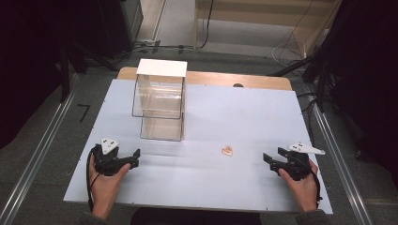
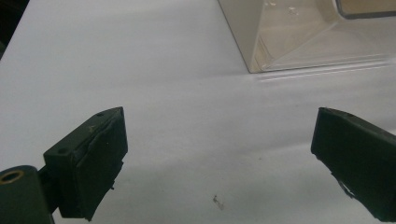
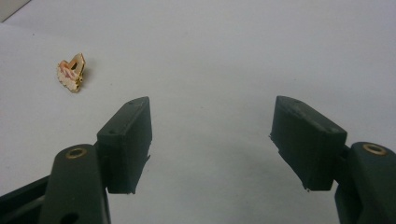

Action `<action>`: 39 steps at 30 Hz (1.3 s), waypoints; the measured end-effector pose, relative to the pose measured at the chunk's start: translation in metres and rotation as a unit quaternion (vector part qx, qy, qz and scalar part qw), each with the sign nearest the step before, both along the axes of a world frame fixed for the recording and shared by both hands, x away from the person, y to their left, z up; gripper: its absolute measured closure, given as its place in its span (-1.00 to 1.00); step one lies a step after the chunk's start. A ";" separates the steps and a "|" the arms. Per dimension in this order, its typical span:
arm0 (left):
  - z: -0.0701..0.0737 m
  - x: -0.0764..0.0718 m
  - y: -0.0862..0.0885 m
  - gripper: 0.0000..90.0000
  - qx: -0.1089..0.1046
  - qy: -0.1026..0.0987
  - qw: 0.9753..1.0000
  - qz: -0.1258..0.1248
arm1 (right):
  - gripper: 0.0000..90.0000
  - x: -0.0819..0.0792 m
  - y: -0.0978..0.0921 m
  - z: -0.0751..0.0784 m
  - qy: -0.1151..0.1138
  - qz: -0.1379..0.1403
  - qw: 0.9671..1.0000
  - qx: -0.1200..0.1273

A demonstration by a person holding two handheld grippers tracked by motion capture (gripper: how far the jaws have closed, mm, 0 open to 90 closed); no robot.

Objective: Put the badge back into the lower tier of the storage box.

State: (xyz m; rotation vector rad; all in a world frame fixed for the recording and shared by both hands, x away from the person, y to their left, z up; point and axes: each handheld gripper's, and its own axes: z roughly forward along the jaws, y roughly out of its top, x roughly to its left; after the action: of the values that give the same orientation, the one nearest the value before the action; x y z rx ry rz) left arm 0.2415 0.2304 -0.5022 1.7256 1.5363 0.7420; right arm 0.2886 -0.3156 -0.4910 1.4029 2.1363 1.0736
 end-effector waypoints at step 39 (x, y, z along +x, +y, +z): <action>0.001 -0.001 0.001 -0.90 0.001 -0.005 1.000 0.002 | -0.39 0.009 0.036 -0.001 0.002 0.037 0.999 -0.005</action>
State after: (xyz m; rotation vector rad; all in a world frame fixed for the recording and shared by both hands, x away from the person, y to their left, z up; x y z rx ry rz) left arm 0.2402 0.2310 -0.5012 1.7193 1.5328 0.7522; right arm 0.2976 -0.2801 -0.4915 1.3326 2.2083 1.0863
